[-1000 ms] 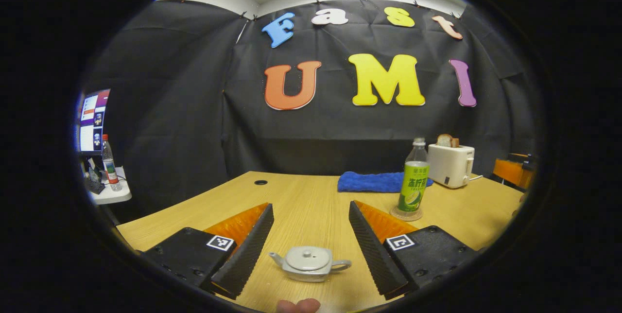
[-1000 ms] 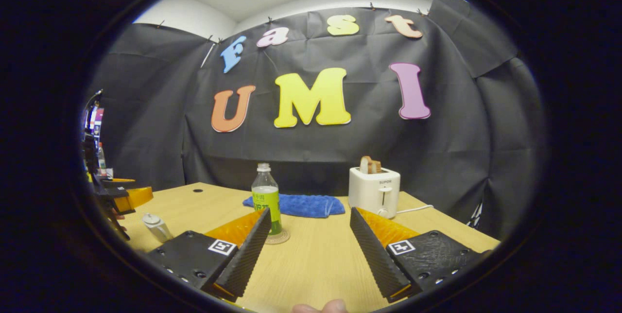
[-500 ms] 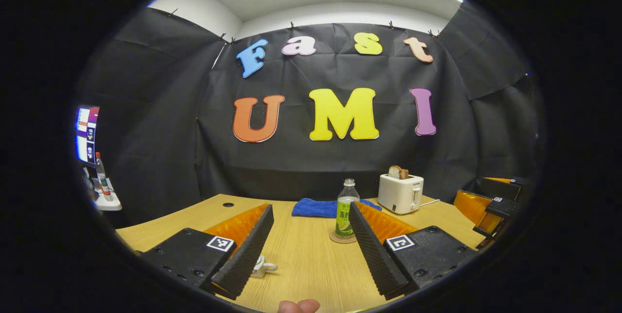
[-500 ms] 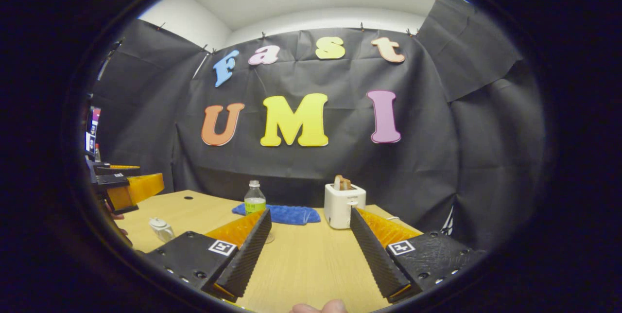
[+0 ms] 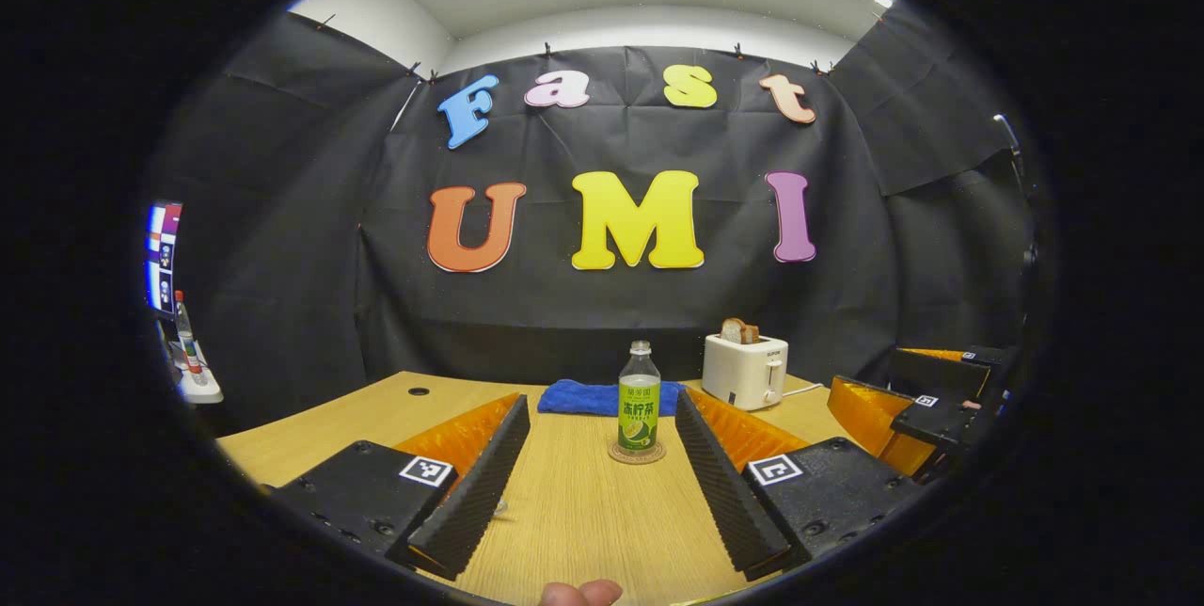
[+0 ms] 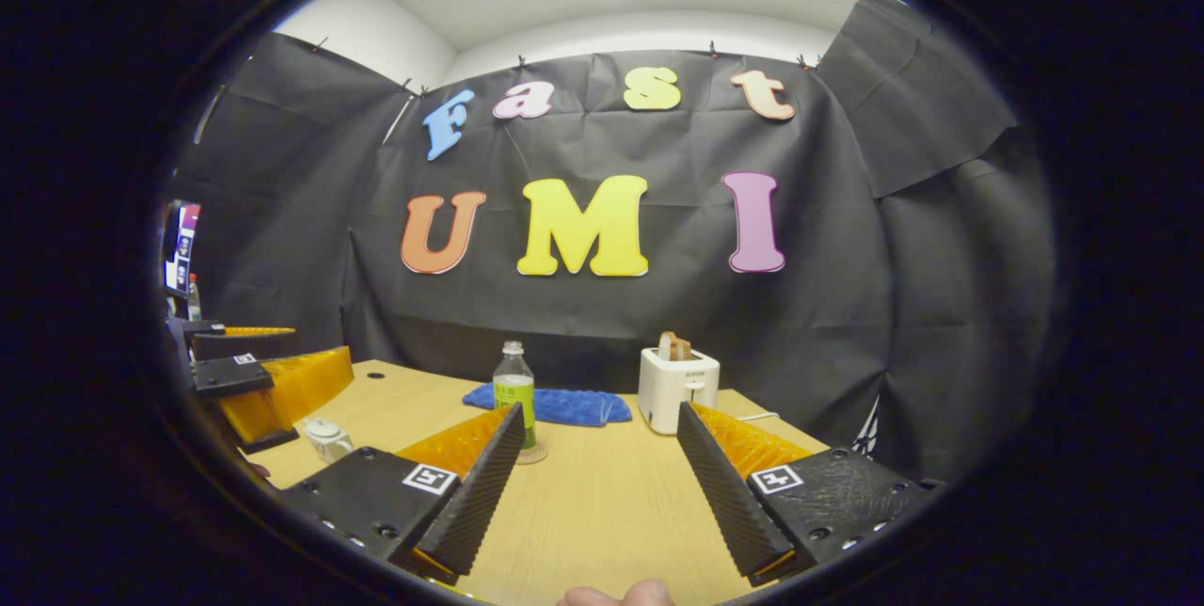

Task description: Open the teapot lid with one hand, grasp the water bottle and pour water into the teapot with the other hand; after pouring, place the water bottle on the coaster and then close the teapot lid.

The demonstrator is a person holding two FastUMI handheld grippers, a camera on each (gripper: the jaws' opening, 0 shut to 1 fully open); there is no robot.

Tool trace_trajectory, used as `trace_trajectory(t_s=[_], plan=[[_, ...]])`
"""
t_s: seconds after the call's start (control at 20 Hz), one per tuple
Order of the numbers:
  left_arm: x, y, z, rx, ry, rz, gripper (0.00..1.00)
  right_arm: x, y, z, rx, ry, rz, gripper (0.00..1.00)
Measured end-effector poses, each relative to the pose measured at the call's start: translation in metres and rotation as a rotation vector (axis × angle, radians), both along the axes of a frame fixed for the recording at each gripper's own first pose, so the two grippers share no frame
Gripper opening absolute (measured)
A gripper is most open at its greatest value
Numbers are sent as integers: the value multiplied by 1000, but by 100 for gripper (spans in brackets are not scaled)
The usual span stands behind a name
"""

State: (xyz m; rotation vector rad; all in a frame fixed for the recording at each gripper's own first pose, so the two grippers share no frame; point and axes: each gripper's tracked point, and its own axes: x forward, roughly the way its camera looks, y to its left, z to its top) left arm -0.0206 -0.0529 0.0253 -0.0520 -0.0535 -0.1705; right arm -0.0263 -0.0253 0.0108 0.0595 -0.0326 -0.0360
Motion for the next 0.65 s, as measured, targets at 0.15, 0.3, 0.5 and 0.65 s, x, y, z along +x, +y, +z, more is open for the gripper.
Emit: trace_trajectory(t_s=[0.15, 0.3, 0.5, 0.65], plan=[[5, 9, 0, -10, 1, 11, 98, 0, 1, 3, -1, -19, -8, 97], [8, 16, -8, -13, 22, 22, 98, 3, 1, -3, 12, -6, -11, 97], [10, 18, -9, 1, 25, 30, 98, 7, -4, -7, 25, 7, -26, 97], [10, 16, -8, 6, 23, 24, 98, 7, -1, -6, 20, 5, -24, 97]])
